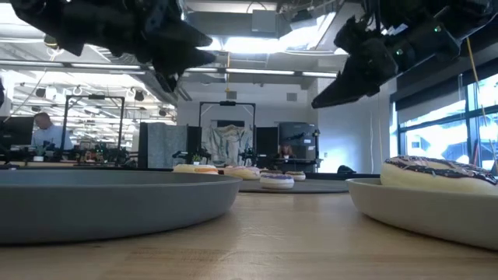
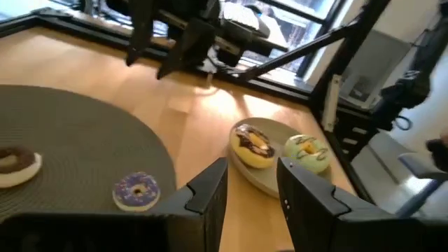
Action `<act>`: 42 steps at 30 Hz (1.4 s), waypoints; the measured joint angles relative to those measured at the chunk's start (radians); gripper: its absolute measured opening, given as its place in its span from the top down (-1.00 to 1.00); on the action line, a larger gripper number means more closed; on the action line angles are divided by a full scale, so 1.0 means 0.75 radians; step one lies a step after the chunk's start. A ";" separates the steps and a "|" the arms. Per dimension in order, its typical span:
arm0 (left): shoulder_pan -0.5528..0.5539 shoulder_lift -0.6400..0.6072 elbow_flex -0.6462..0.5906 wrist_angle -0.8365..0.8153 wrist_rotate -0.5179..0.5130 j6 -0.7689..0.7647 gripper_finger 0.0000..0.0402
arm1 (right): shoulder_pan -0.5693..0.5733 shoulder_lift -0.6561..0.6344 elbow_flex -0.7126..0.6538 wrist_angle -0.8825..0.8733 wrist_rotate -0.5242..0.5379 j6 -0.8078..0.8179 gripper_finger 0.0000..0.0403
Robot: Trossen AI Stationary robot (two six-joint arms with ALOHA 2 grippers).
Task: Pick & Place donuts
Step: Put small orange donut on the black plate
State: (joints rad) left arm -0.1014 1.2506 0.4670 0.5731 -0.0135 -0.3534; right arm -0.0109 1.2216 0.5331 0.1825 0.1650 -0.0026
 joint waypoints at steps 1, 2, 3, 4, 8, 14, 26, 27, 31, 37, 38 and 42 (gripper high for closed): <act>0.004 0.012 0.003 0.000 -0.023 -0.007 0.40 | 0.000 0.008 0.000 -0.009 -0.001 0.009 0.22; 0.008 0.023 0.007 -0.001 -0.048 -0.025 0.40 | 0.001 0.017 0.000 -0.016 -0.001 0.022 0.22; 0.012 0.036 0.013 -0.001 -0.076 -0.047 0.40 | 0.001 0.023 0.000 -0.022 -0.001 0.029 0.22; 0.018 0.052 0.020 0.000 -0.106 -0.064 0.40 | 0.001 0.027 0.000 -0.034 -0.001 0.033 0.22; 0.084 0.131 0.105 -0.137 -0.141 -0.071 0.40 | 0.001 0.030 0.000 -0.053 0.000 0.031 0.22; 0.234 0.304 0.390 -0.666 -0.169 -0.004 0.45 | 0.001 0.030 0.000 -0.054 0.000 0.026 0.22; 0.313 0.496 0.624 -1.205 -0.326 -0.244 0.63 | 0.001 0.030 0.000 -0.076 0.000 0.027 0.22; 0.312 0.497 0.626 -1.230 -0.329 -0.268 0.64 | 0.001 0.030 0.000 -0.076 0.000 0.027 0.22; 0.312 0.497 0.626 -1.282 -0.330 -0.334 0.71 | 0.001 0.030 0.000 -0.076 0.000 0.025 0.22; 0.302 0.497 0.626 -1.267 -0.343 -0.339 0.75 | 0.000 0.030 0.000 -0.076 0.000 -0.009 0.22; 0.302 0.497 0.626 -1.257 -0.343 -0.339 0.76 | 0.000 0.030 0.000 -0.076 0.001 -0.009 0.22; 0.303 0.497 0.626 -1.251 -0.330 -0.338 0.74 | 0.000 0.030 0.000 -0.076 0.000 -0.008 0.22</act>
State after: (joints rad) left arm 0.1261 1.6234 0.9363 -0.3653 -0.2611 -0.6071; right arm -0.0109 1.2438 0.5331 0.1257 0.1650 -0.0089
